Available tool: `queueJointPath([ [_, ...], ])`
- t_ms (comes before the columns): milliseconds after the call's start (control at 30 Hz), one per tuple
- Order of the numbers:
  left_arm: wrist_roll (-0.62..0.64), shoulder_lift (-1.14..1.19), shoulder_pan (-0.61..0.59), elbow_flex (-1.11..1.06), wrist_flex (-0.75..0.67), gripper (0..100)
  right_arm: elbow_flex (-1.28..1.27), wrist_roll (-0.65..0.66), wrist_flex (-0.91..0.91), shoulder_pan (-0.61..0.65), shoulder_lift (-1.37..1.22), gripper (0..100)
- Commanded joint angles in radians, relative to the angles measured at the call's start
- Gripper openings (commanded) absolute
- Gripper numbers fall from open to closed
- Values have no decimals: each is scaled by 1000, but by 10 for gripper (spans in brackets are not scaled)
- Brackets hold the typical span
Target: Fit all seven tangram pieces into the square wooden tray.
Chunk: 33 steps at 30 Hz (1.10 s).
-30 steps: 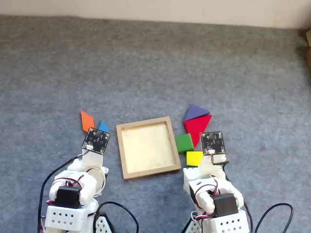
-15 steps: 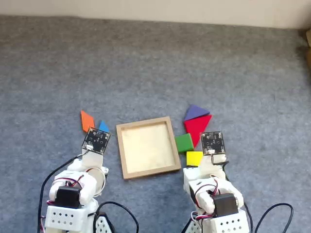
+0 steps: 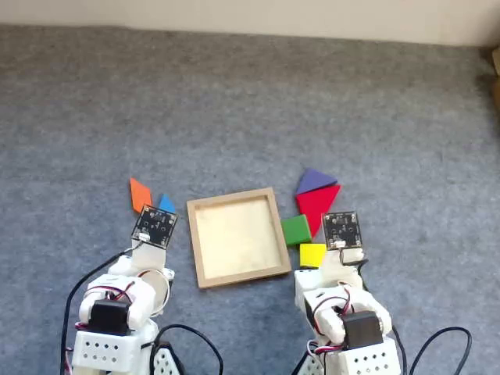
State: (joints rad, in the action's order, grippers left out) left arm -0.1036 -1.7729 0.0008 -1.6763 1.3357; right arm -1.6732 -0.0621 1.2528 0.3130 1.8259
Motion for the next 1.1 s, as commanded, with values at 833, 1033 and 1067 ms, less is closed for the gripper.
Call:
queueJointPath([
  [833, 2, -58, -8, -19, 12, 7, 429, -8, 42, -171, 13, 5],
  [1033, 2, -58, -8, -19, 12, 7, 573, -9, 51, -202, -70, 5],
  [1067, 2, -58, -8, -19, 12, 7, 599, -9, 54, -202, -116, 5],
])
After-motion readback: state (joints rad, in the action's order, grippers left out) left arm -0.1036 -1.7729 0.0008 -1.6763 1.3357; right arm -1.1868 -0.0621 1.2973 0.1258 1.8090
